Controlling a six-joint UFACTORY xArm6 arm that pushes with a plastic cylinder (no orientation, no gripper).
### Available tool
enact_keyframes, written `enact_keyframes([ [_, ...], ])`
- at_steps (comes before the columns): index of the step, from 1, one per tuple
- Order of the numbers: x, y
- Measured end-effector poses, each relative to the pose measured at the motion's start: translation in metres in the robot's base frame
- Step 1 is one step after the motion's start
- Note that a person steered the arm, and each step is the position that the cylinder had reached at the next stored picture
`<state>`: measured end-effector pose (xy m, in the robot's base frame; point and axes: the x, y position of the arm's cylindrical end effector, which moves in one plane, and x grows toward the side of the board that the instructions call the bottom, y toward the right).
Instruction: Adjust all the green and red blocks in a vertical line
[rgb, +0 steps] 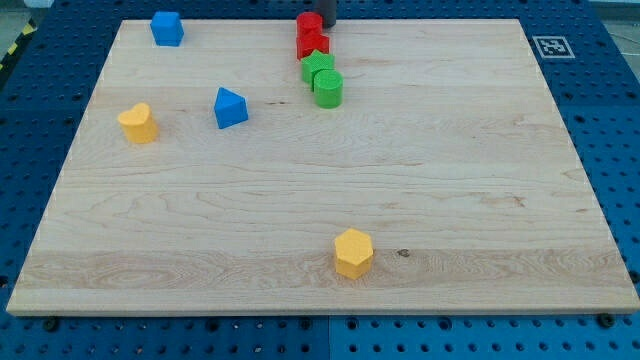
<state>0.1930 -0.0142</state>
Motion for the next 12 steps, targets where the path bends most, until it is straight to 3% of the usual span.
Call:
enact_keyframes([
  [1,-0.001,-0.064],
  [2,-0.002,-0.081],
  [4,0.020,-0.073],
  [6,0.021,-0.041],
  [12,0.023,-0.036],
])
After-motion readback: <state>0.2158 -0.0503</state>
